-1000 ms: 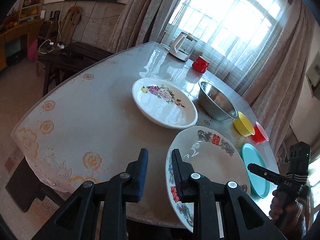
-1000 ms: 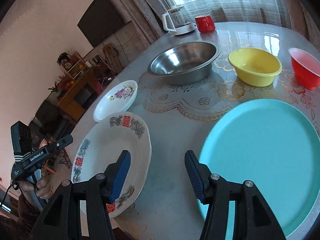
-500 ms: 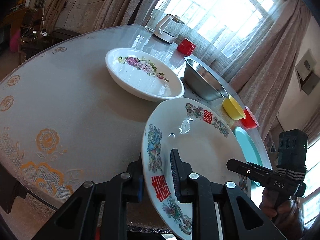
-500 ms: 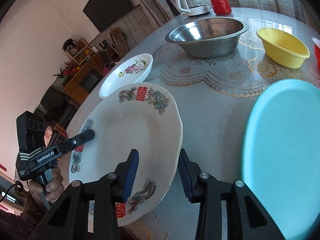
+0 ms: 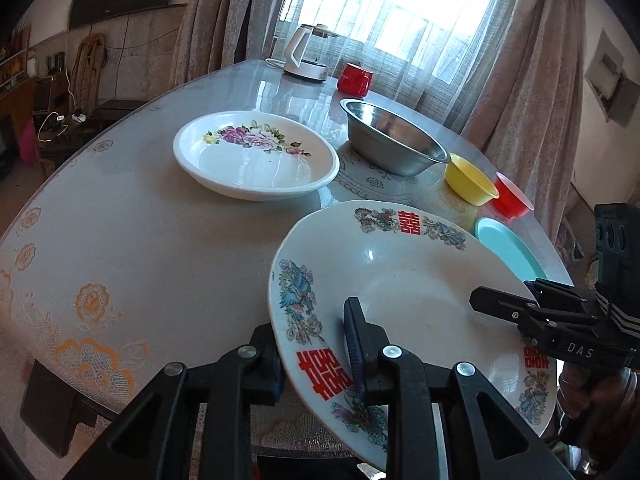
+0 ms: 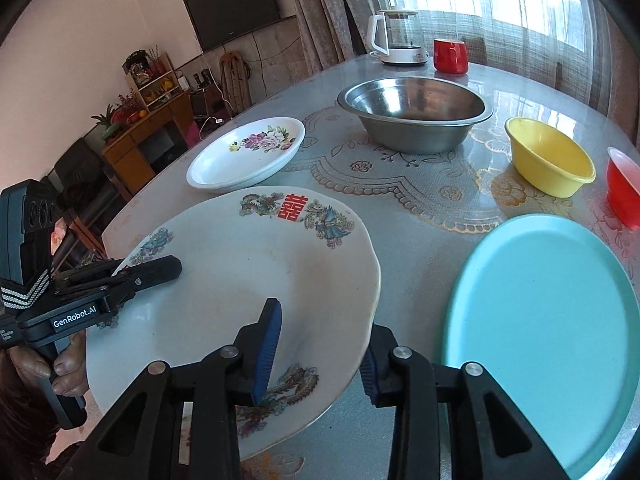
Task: Organize plates and bowls
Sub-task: 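Carry the large white plate onto the teal plate and lower it, then open the left gripper and withdraw from the stacked plates, then grasp the rim of the small pink-flower white plate with the left gripper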
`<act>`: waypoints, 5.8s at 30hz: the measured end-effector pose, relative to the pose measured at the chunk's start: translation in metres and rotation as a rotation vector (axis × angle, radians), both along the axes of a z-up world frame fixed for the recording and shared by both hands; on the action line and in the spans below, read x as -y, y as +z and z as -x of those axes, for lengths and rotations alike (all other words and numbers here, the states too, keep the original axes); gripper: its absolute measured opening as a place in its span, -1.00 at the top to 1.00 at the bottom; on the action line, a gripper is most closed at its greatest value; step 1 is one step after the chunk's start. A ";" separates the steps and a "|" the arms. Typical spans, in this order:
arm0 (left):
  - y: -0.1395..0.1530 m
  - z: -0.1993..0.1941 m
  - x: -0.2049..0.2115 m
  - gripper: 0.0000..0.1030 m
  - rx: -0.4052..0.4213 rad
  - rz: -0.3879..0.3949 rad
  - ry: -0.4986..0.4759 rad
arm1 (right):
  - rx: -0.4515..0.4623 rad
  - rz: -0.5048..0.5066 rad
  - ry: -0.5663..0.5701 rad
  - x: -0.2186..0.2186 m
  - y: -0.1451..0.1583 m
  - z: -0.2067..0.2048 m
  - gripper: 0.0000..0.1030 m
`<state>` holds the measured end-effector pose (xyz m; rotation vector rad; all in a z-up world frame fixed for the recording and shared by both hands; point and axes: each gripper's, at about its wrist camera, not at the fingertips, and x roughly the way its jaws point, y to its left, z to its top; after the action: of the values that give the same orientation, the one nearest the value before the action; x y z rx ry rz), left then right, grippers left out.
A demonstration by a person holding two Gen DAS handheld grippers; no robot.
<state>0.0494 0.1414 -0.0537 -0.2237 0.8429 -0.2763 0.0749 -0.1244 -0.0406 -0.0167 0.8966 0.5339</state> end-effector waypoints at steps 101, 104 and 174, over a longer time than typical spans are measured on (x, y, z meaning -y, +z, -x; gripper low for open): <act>0.015 -0.059 0.245 0.28 0.109 -0.333 -0.296 | 0.101 0.184 -0.577 0.191 0.000 0.000 0.29; 0.015 -0.056 0.247 0.30 0.117 -0.333 -0.287 | 0.108 0.180 -0.593 0.193 0.002 0.002 0.37; -0.001 -0.135 -0.100 0.50 -0.018 0.003 0.274 | -0.125 -0.051 -0.034 -0.104 -0.009 -0.158 0.57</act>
<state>0.1841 0.2412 -0.0546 -0.3413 0.8189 -0.0192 0.2328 -0.0201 -0.0500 0.0791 1.0030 0.5305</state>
